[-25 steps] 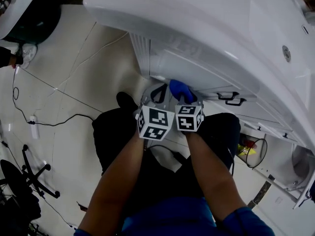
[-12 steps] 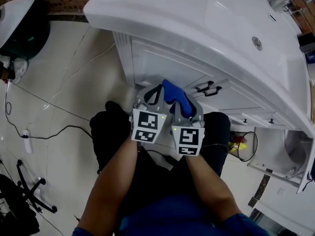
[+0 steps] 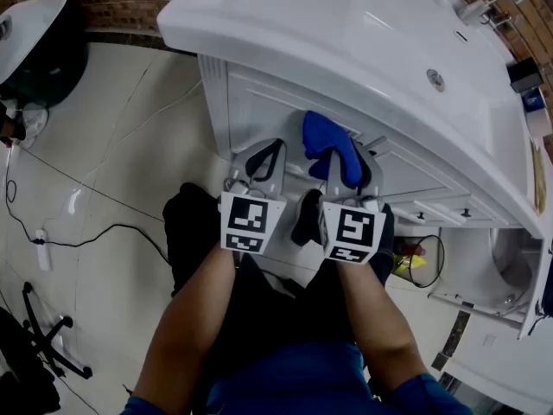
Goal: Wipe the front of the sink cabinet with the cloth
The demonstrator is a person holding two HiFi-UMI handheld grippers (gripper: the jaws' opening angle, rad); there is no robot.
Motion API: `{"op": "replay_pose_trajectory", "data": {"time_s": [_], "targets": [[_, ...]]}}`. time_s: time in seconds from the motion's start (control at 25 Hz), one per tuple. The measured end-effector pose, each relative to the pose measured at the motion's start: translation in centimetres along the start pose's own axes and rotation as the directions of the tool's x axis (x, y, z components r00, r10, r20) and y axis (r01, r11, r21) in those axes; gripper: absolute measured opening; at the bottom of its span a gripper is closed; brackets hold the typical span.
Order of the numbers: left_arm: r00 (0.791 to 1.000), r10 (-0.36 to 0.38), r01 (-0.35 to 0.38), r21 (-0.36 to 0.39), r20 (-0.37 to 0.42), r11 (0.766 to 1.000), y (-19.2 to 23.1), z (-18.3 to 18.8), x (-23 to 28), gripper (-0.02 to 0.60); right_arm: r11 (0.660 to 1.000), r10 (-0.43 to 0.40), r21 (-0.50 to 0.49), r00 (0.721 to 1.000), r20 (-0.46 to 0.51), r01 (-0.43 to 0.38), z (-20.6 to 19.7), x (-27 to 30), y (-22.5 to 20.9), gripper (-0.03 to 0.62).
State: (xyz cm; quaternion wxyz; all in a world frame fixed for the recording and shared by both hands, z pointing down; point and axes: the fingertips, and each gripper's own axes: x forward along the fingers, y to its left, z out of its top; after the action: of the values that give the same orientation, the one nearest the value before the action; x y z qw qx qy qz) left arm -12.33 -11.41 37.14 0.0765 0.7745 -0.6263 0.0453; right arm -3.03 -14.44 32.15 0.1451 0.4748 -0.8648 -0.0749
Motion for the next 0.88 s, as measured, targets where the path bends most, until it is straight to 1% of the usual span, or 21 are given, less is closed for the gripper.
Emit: {"op": "replay_pose_trajectory", "data": {"time_s": [0.08,0.2,0.28,0.44,0.56,0.68,0.88], "targets": [[1.000,0.028,-0.028,-0.028,-0.002,0.999,0.8,-0.2,-0.2,0.006,1.000,0.000,-0.007,1.000,-0.021,-0.001,-0.6,0.7,0.1,0.057],[0.999,0.047,-0.047,-0.031,-0.015,0.998,1.3,-0.9,-0.1,0.006,1.000,0.003,-0.009,0.998,-0.061,-0.003,-2.2,1.4,0.6,0.057],[0.998,0.054,-0.055,-0.021,-0.034,0.998,1.4,-1.6,0.1,0.006,1.000,0.013,-0.015,0.995,-0.094,-0.015,-3.6,1.8,1.2,0.057],[0.995,0.057,-0.055,0.022,-0.081,0.998,1.2,-3.0,0.9,0.006,0.999,0.029,-0.027,0.986,-0.166,-0.034,-6.4,2.5,2.2,0.057],[0.993,0.057,-0.055,0.021,-0.104,0.998,1.3,-3.8,1.2,0.006,0.998,0.042,-0.027,0.974,-0.222,-0.049,-8.6,2.9,2.8,0.057],[0.993,0.050,-0.048,0.015,-0.109,0.999,1.2,-4.1,1.6,0.006,0.998,0.056,-0.024,0.962,-0.266,-0.064,-10.6,3.4,3.5,0.057],[0.993,0.032,-0.031,0.014,-0.117,0.999,1.0,-4.4,2.2,0.006,0.994,0.090,-0.029,0.929,-0.358,-0.107,-15.1,4.6,5.2,0.057]]}}
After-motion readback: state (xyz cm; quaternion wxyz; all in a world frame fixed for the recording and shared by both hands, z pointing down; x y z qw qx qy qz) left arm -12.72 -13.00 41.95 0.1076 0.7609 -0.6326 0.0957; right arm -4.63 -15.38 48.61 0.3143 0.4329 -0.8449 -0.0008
